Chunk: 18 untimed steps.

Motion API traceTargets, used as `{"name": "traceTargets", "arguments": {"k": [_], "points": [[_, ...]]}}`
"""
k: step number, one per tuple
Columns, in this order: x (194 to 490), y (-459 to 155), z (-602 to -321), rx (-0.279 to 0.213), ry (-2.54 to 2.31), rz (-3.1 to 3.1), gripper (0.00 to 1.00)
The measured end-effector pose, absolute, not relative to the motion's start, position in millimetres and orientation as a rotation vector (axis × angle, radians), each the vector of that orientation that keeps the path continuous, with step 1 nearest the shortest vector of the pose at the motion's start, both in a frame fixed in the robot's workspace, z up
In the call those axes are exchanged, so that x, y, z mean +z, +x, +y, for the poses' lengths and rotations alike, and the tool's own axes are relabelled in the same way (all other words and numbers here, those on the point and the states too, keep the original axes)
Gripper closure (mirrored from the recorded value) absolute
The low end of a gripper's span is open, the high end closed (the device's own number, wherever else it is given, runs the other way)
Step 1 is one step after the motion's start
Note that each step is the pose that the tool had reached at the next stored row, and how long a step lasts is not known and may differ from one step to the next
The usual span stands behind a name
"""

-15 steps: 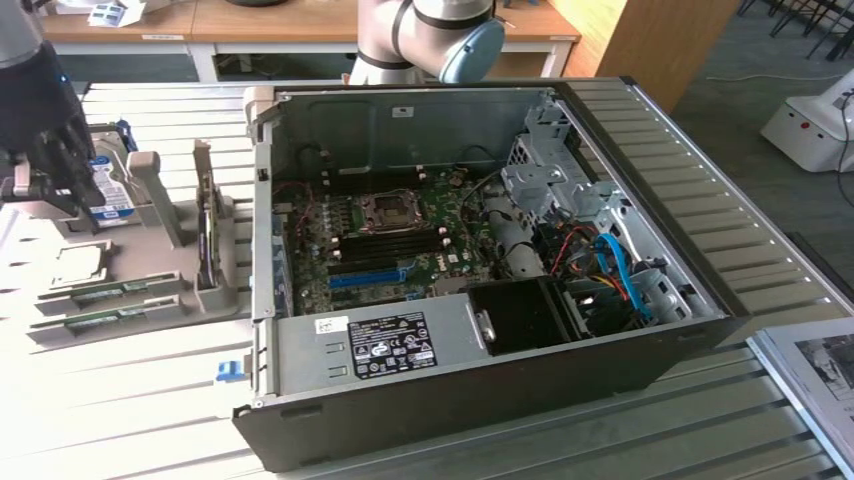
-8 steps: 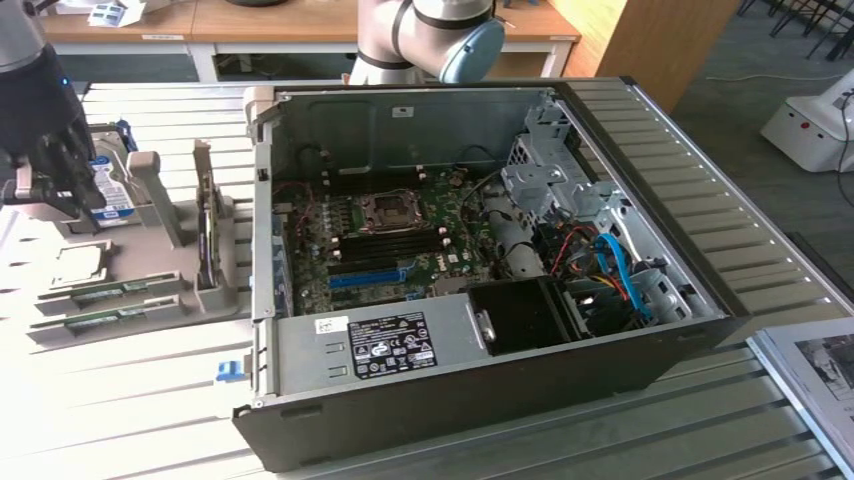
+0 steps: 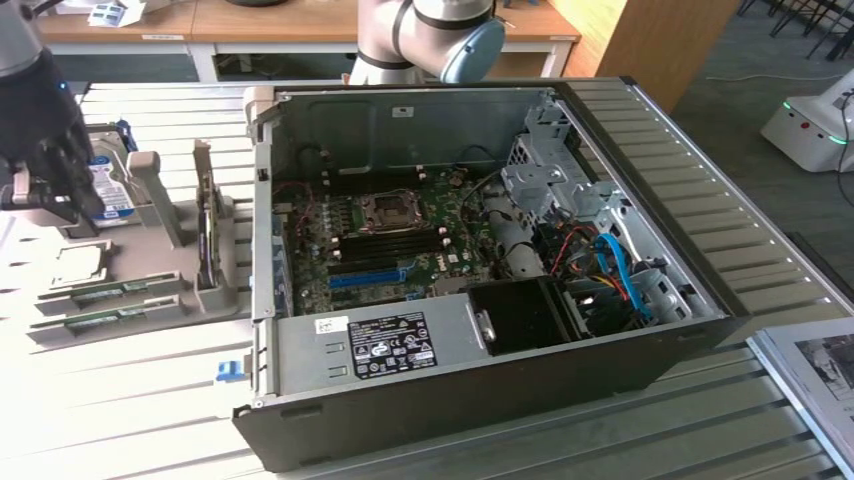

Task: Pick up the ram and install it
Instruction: 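Pick up the ram and move it above insertion slot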

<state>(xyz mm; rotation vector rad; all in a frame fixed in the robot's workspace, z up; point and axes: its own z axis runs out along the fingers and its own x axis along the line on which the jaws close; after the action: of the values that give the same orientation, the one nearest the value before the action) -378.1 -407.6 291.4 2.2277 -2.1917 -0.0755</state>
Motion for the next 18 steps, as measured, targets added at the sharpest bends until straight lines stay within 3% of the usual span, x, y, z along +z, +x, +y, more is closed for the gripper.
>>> {"name": "traceTargets", "arguments": {"k": [18], "points": [[291,-378,-431,-0.074,2.227,-2.191,0.61]]}}
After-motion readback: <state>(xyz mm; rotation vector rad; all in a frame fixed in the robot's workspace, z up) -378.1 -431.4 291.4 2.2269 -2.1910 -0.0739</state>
